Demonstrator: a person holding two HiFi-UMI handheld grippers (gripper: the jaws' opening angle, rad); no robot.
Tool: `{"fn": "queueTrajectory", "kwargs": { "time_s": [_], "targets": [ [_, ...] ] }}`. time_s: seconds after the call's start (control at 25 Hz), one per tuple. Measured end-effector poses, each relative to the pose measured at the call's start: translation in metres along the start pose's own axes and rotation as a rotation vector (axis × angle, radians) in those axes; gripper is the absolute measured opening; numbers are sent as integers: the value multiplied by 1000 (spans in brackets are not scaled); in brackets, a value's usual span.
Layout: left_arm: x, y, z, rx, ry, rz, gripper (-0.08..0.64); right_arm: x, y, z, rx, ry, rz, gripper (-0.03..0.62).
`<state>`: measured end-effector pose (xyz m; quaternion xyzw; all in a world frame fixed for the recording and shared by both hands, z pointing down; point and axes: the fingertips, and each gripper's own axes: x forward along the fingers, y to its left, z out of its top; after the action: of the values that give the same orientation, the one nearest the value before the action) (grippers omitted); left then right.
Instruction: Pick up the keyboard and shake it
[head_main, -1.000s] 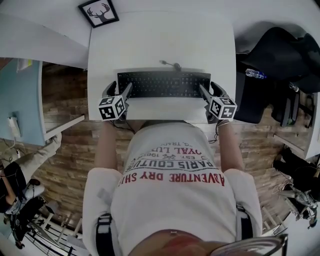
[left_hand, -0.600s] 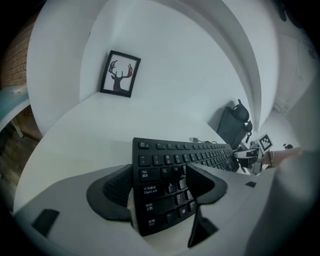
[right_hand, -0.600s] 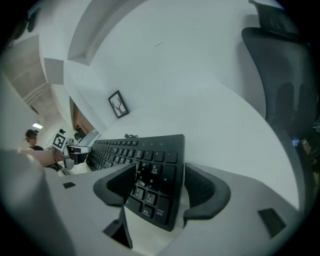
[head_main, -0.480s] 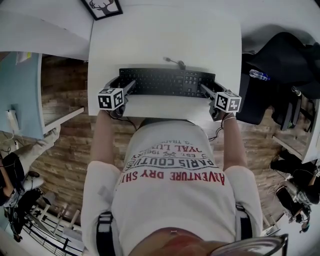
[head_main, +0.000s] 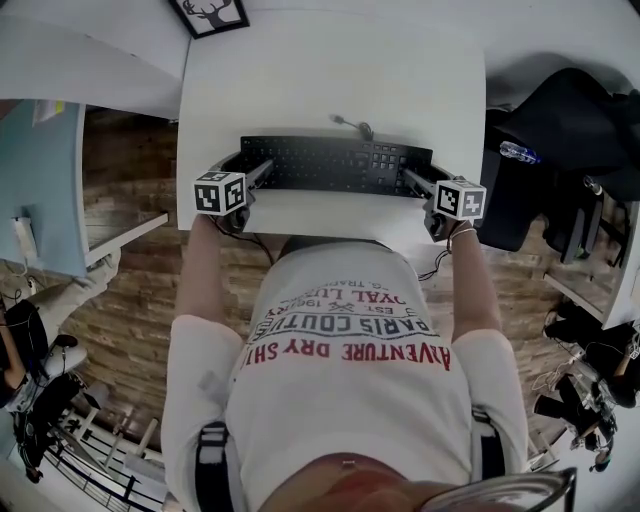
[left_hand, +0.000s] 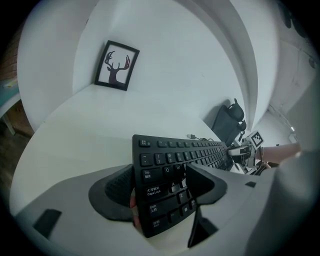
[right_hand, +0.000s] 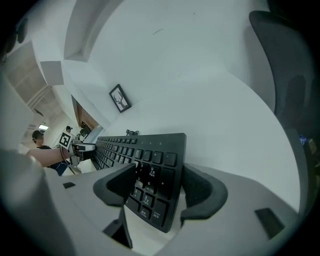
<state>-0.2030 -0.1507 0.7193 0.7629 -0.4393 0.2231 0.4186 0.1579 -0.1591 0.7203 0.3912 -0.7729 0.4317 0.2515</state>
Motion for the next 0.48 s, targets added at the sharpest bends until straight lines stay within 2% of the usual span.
{"fn": "queueTrajectory", "kwargs": {
  "time_s": [0.2,0.48],
  "targets": [
    [-2,-2,-1,-11,-5,2,325,-1,3,-1,8,-15,22,298],
    [-16,-15,-1,28,-61,10,325,-19,8,2,-73,-53,-2,298]
  ]
}}
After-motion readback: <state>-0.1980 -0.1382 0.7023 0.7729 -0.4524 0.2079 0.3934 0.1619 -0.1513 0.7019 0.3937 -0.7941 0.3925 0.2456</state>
